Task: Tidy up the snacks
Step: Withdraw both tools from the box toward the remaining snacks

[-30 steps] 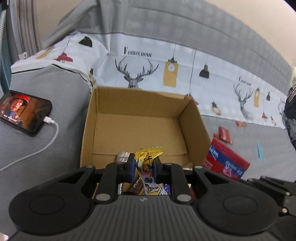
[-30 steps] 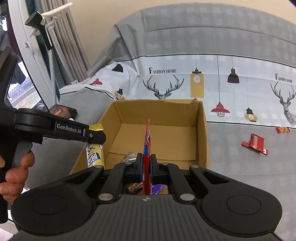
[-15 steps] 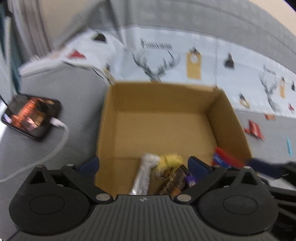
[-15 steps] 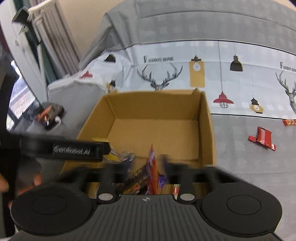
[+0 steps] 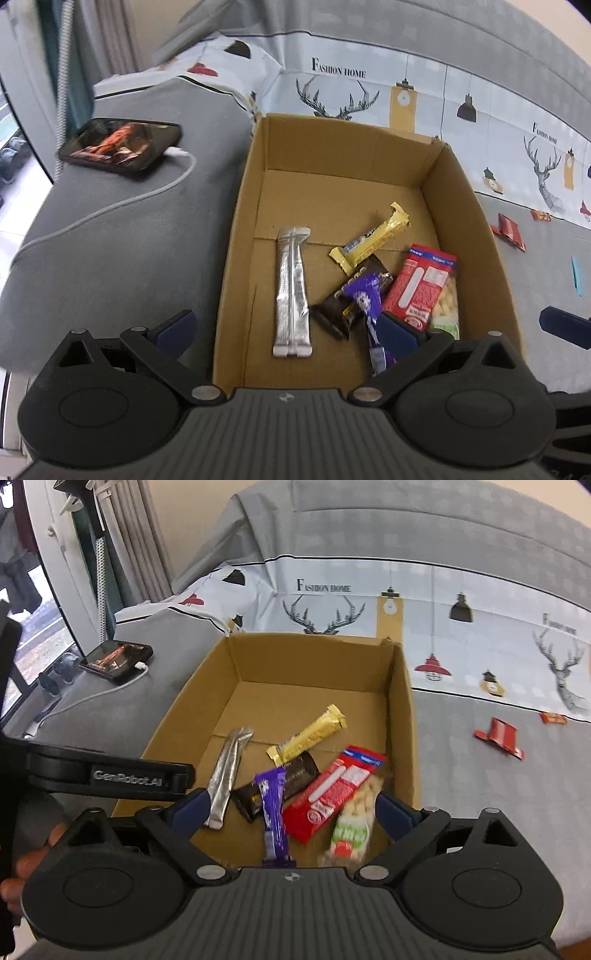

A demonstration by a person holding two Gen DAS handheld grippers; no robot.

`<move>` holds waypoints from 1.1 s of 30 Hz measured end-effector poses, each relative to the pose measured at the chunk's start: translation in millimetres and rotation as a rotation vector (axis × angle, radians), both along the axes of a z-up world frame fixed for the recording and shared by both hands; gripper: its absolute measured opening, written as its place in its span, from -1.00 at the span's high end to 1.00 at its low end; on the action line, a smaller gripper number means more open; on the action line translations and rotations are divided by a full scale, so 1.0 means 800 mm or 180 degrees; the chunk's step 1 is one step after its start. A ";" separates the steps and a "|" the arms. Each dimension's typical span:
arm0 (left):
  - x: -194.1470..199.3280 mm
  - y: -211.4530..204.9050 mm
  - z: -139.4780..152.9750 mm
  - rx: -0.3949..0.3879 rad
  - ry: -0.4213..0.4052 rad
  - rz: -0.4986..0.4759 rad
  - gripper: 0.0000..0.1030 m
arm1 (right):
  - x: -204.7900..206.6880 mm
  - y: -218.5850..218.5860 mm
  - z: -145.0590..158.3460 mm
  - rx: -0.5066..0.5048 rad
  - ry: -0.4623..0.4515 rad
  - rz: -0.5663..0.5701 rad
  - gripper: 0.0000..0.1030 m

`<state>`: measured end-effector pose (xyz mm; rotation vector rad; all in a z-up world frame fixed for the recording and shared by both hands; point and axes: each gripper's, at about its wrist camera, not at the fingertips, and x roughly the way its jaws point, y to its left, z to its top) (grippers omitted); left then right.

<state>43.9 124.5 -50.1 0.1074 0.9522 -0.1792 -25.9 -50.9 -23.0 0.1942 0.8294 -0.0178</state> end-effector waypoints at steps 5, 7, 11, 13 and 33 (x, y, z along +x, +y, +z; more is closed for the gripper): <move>-0.034 0.005 0.020 0.0110 -0.0235 -0.0019 -1.00 | -0.036 0.018 0.018 -0.0128 -0.0140 -0.0034 -0.93; -0.046 0.003 0.025 0.0157 -0.0292 -0.0054 -1.00 | -0.051 0.024 0.026 -0.0188 -0.0208 -0.0061 -0.94; -0.073 0.007 0.035 0.0101 -0.0397 -0.0023 -1.00 | -0.081 0.033 0.038 -0.0265 -0.0310 -0.0129 -0.95; -0.085 0.009 0.039 0.0069 -0.0425 0.0004 -1.00 | -0.094 0.036 0.043 -0.0317 -0.0376 -0.0170 -0.95; -0.147 0.017 0.046 0.0123 -0.0453 0.0079 -1.00 | -0.157 0.034 0.056 -0.0234 -0.0563 -0.0296 -0.98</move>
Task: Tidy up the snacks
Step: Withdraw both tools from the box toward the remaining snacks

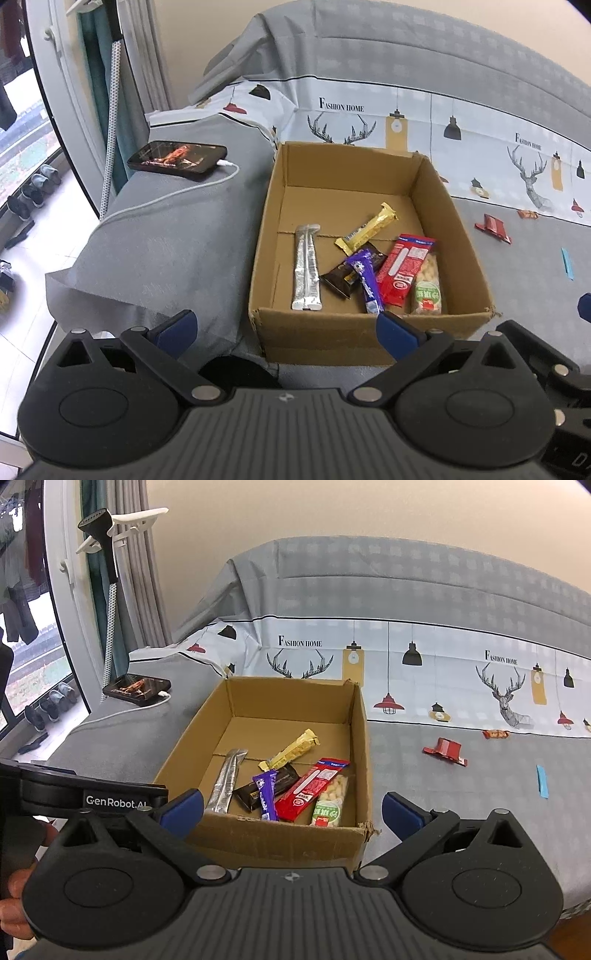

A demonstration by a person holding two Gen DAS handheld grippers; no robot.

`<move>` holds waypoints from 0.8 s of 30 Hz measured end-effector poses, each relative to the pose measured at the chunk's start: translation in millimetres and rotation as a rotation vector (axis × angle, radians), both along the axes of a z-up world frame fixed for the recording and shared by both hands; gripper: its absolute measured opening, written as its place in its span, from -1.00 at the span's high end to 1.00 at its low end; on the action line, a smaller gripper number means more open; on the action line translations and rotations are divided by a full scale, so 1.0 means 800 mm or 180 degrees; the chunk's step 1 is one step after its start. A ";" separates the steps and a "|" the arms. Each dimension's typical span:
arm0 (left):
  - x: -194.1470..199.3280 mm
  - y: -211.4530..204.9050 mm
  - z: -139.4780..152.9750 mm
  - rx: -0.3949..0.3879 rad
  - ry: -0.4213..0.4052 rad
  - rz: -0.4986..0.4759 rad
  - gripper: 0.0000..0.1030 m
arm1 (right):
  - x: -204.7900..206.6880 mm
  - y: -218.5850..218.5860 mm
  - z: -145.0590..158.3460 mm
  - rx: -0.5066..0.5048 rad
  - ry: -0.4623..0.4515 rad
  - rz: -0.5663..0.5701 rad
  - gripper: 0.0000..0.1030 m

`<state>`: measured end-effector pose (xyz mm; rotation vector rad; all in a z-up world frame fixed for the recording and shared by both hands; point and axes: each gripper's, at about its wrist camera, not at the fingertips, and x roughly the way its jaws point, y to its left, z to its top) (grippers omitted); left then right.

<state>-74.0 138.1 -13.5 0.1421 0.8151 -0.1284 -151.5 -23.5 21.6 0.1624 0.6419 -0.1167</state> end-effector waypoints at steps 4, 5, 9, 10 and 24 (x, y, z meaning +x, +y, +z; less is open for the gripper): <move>-0.003 -0.004 -0.001 0.0059 -0.0022 -0.0010 -1.00 | -0.002 -0.002 -0.002 0.0027 0.0007 0.0002 -0.99; -0.004 -0.005 -0.001 0.0071 -0.0027 -0.0013 -1.00 | -0.003 -0.002 -0.002 0.0035 0.0010 0.0000 -0.99; -0.004 -0.009 -0.002 0.0105 -0.0009 -0.0037 -1.00 | -0.003 -0.004 -0.005 0.0077 0.0026 -0.0015 -0.99; -0.004 -0.010 -0.003 0.0115 0.0003 -0.0045 -1.00 | -0.003 -0.005 -0.005 0.0090 0.0029 -0.0018 -0.99; 0.002 -0.029 -0.011 0.0264 0.0081 -0.0088 -1.00 | 0.002 -0.023 -0.018 0.0248 0.0074 -0.0092 -0.99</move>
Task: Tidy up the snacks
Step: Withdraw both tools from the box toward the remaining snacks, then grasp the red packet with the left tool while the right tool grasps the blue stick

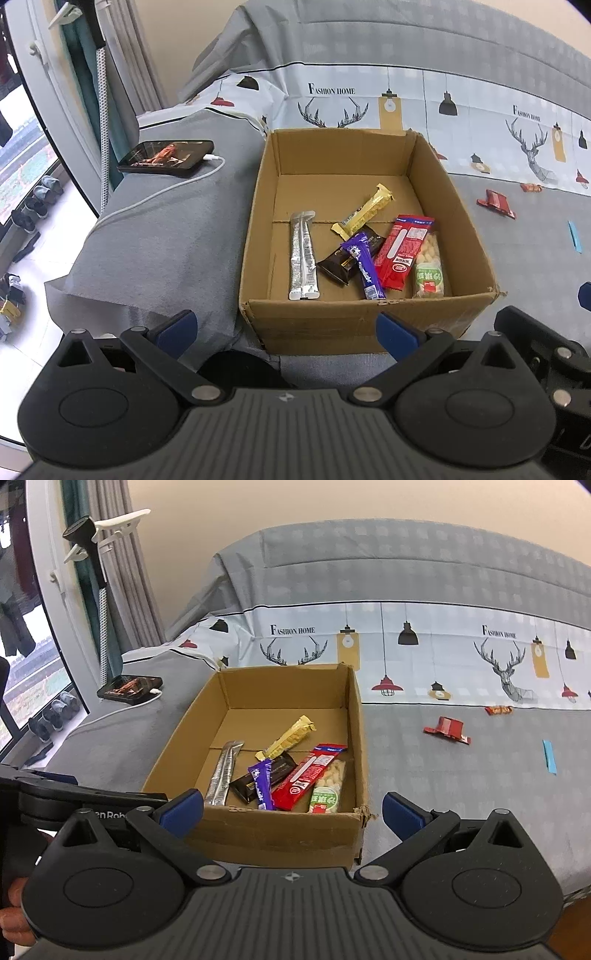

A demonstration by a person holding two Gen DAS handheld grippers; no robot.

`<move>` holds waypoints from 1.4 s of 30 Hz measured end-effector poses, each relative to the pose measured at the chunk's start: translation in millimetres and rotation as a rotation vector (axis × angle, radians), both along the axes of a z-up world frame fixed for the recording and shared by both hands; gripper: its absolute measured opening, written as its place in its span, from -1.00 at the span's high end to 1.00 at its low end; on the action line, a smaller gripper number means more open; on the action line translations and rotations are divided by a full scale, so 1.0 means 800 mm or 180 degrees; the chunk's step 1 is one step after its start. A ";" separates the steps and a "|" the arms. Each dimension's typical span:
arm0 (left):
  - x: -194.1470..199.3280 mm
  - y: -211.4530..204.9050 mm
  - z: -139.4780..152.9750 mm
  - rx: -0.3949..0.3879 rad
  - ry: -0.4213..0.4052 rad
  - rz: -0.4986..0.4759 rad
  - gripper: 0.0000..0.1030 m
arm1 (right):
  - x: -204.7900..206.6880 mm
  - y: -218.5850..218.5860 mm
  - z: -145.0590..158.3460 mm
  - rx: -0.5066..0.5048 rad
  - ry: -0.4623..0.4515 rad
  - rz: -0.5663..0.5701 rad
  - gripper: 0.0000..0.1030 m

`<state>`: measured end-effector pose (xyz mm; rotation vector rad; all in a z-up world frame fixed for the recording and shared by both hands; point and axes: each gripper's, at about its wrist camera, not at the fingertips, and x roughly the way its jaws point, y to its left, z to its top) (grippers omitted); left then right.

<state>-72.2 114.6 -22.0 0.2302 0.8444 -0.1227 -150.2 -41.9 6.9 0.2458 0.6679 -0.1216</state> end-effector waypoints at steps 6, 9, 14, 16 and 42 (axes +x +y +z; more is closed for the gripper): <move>0.004 -0.022 -0.004 0.0082 0.0057 -0.0072 -1.00 | 0.000 -0.023 -0.012 0.0106 0.0016 -0.0101 -0.99; 0.007 -0.039 -0.005 0.0143 0.0090 -0.0128 -1.00 | -0.001 -0.040 -0.018 0.0175 0.0018 -0.0185 -0.99; 0.016 -0.074 -0.006 0.0173 0.0188 -0.0227 -1.00 | -0.004 -0.078 -0.029 0.0264 0.0024 -0.0373 -0.99; 0.021 -0.093 -0.005 0.0158 0.0246 -0.0289 -1.00 | -0.006 -0.099 -0.033 0.0290 0.0023 -0.0477 -0.99; 0.271 -0.511 -0.132 0.0033 0.1010 -0.1317 -1.00 | 0.056 -0.515 -0.214 0.0325 0.0576 -0.2111 -0.99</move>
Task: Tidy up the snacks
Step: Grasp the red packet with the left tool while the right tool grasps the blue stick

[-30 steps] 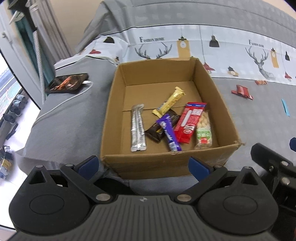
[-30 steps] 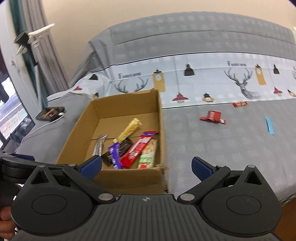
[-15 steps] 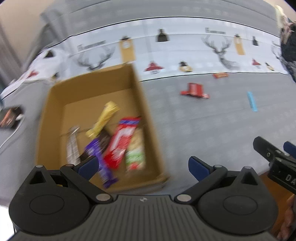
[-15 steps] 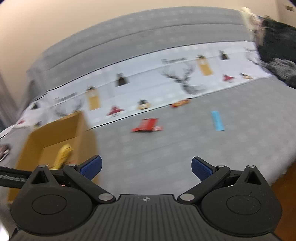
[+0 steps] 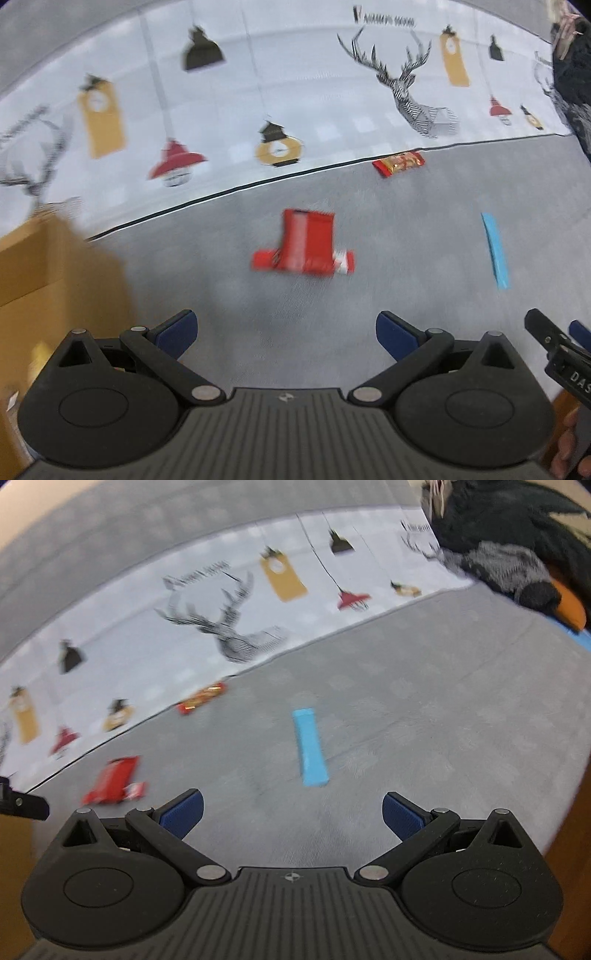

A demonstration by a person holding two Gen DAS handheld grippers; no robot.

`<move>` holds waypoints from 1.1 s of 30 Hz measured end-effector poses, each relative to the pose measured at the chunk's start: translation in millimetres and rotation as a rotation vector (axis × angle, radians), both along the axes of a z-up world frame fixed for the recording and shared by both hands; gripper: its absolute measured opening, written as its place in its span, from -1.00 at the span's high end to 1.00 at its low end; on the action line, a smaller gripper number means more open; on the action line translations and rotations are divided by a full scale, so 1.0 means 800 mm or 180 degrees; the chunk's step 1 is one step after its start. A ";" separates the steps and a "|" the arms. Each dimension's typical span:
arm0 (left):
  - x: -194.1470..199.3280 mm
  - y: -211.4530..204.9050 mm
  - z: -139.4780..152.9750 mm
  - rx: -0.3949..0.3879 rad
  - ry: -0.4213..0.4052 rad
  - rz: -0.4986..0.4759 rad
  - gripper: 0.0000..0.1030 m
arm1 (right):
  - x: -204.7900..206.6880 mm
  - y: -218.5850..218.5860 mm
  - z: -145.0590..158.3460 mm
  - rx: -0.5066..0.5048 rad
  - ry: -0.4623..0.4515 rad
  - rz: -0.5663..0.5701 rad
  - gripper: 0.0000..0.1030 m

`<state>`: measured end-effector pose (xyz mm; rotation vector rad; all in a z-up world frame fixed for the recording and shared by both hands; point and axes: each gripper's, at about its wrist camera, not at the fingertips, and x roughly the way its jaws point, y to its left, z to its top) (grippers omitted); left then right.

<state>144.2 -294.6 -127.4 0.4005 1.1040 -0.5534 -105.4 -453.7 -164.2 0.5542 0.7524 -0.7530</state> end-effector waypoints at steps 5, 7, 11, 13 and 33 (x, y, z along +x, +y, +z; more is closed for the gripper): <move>0.067 -0.056 -0.060 0.0015 0.0207 0.0011 -1.00 | 0.063 -0.075 -0.069 0.0051 0.0256 -0.0116 -0.99; 0.085 -0.073 -0.080 0.0011 0.0314 -0.0029 -1.00 | 0.082 -0.095 -0.091 0.0036 0.0346 -0.0123 -0.98; 0.109 -0.094 -0.122 0.0236 0.0470 -0.0032 -1.00 | 0.101 -0.102 -0.115 -0.0234 0.0517 -0.0048 -0.99; 0.113 -0.097 -0.129 0.0294 0.0428 -0.0026 -1.00 | 0.100 -0.102 -0.117 -0.0257 0.0464 -0.0058 -0.99; 0.057 -0.019 -0.002 -0.0260 -0.0070 0.0158 0.08 | 0.071 -0.038 -0.019 -0.0327 -0.0044 0.0205 0.66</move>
